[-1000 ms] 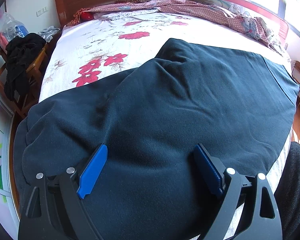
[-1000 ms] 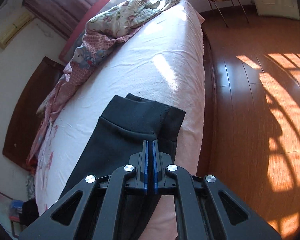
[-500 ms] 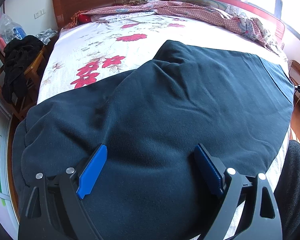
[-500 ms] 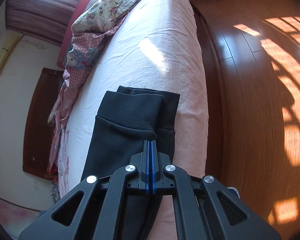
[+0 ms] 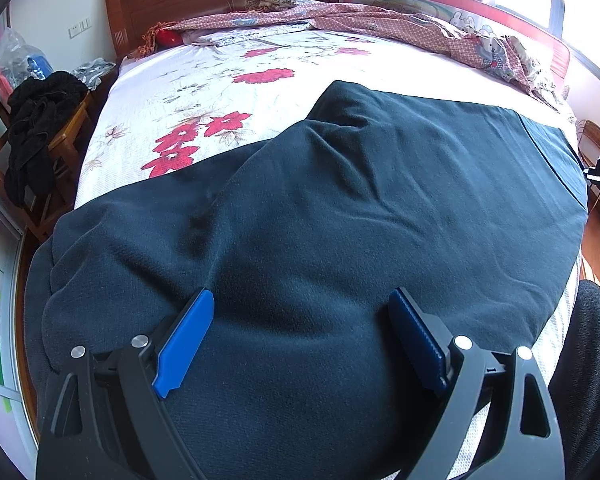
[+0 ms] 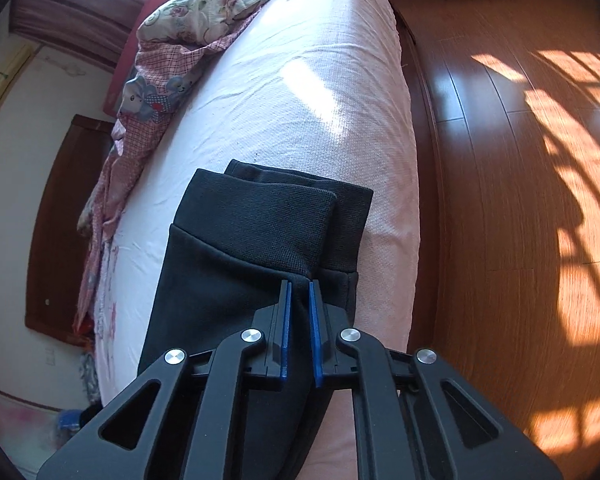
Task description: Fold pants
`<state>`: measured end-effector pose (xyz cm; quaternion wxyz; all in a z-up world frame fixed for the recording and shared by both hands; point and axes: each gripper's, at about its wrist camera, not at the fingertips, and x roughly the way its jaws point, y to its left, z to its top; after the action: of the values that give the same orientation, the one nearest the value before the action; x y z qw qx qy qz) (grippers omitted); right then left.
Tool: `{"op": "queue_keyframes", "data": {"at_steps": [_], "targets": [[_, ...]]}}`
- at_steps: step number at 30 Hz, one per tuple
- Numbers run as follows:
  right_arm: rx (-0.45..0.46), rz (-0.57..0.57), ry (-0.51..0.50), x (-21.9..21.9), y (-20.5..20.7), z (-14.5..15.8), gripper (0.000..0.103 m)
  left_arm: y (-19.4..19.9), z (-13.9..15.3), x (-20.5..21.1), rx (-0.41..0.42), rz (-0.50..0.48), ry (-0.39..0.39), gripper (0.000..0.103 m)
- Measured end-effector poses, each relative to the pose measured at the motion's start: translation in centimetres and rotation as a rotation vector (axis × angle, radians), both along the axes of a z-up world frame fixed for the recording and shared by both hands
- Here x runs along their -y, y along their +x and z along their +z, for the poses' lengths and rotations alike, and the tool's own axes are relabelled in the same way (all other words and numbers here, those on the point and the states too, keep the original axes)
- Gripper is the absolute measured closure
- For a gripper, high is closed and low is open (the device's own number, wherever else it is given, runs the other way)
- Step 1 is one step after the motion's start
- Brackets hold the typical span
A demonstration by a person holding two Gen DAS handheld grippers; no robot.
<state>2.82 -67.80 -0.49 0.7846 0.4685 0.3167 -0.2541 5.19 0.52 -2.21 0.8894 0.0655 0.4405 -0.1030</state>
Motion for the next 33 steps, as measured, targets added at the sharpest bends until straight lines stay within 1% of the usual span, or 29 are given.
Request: {"op": "queue_keyframes", "data": {"at_steps": [2,4,5,7,8,9,10,11,12,13,14,15,16,17,18,19,21,22,23,25,26,28,30,31,32,33], "targets": [[0.008,0.0,-0.065,-0.8,-0.6,1.8,0.098,0.0,0.0,0.0,0.0,-0.001,0.0,0.014],[-0.011,-0.001,-0.126,-1.1,-1.2,2.8,0.098,0.1,0.0,0.0,-0.002,-0.003,0.0,0.014],[-0.029,-0.009,-0.13,-1.0,-1.3,2.6,0.098,0.0,0.0,0.0,-0.002,-0.003,-0.001,0.014],[-0.083,-0.036,-0.107,-0.5,-1.5,1.2,0.098,0.0,0.0,-0.1,0.0,-0.005,-0.003,0.014],[-0.121,-0.042,-0.095,-0.4,-1.3,0.3,0.098,0.0,0.0,-0.2,0.0,-0.009,-0.007,0.014],[-0.171,-0.017,-0.056,-0.3,-0.5,-0.9,0.096,-0.1,0.0,-0.3,0.0,-0.013,-0.009,0.014],[-0.229,-0.012,-0.035,-0.4,0.1,-1.5,0.095,-0.1,0.1,-0.3,-0.003,-0.019,-0.008,0.014],[-0.287,-0.041,-0.075,-1.0,0.2,-0.7,0.09,-0.1,0.3,-0.3,-0.008,-0.03,-0.005,0.014],[-0.306,-0.077,-0.151,-2.0,0.2,0.9,0.085,-0.2,0.6,-0.3,-0.013,-0.044,0.002,0.014],[-0.296,-0.091,-0.219,-3.6,0.3,2.8,0.085,-0.3,1.0,-0.3,-0.016,-0.049,0.015,0.014],[-0.236,-0.044,-0.264,-5.7,1.0,4.7,0.085,-0.5,1.7,-0.5,-0.01,-0.045,0.014,0.014],[-0.122,0.081,-0.27,-8.3,2.4,6.3,0.085,-0.8,2.6,-1.0,0.011,-0.042,-0.011,0.014],[-0.026,0.243,-0.248,-11.4,4.4,7.4,0.08,-0.9,3.5,-1.6,0.034,-0.037,-0.032,0.014],[0.04,0.415,-0.218,-14.9,6.9,8.3,0.07,-0.8,4.3,-2.2,0.056,-0.026,-0.045,0.011],[0.088,0.592,-0.177,-18.8,9.4,8.9,0.045,-0.3,5.0,-2.9,0.073,-0.004,-0.054,0.009],[0.123,0.748,-0.144,-23.1,11.8,9.3,0.044,0.4,5.5,-3.6,0.08,0.025,-0.063,0.008],[0.149,1.018,-0.096,-31.6,16.1,9.7,0.044,2.1,6.1,-5.5,0.083,0.098,-0.098,0.008],[0.143,1.141,-0.082,-35.8,18.0,9.6,0.044,2.8,6.0,-6.5,0.078,0.132,-0.114,0.008],[0.119,1.238,-0.102,-39.7,19.5,9.3,0.044,3.6,5.9,-7.6,0.069,0.169,-0.132,0.008],[0.03,1.427,-0.176,-46.7,21.7,8.3,0.044,4.9,5.4,-9.7,0.064,0.225,-0.176,0.008],[-0.018,1.48,-0.235,-49.4,22.2,7.7,0.044,5.4,5.1,-10.5,0.057,0.251,-0.189,0.008],[-0.108,1.553,-0.346,-52.9,23.3,6.3,0.044,6.5,4.0,-11.4,0.022,0.27,-0.201,0.008],[-0.165,1.558,-0.445,-54.4,23.7,5.3,0.044,7.1,2.4,-11.7,-0.014,0.294,-0.177,0.008],[-0.192,1.576,-0.458,-54.6,23.8,4.6,0.044,7.3,1.9,-11.6,-0.016,0.297,-0.155,0.008],[-0.218,1.594,-0.485,-54.6,23.5,3.9,0.046,7.3,1.5,-11.5,-0.012,0.299,-0.122,0.008],[-0.242,1.597,-0.508,-54.8,23.5,3.2,0.082,7.3,1.3,-11.2,-0.011,0.298,-0.085,0.008]]}}
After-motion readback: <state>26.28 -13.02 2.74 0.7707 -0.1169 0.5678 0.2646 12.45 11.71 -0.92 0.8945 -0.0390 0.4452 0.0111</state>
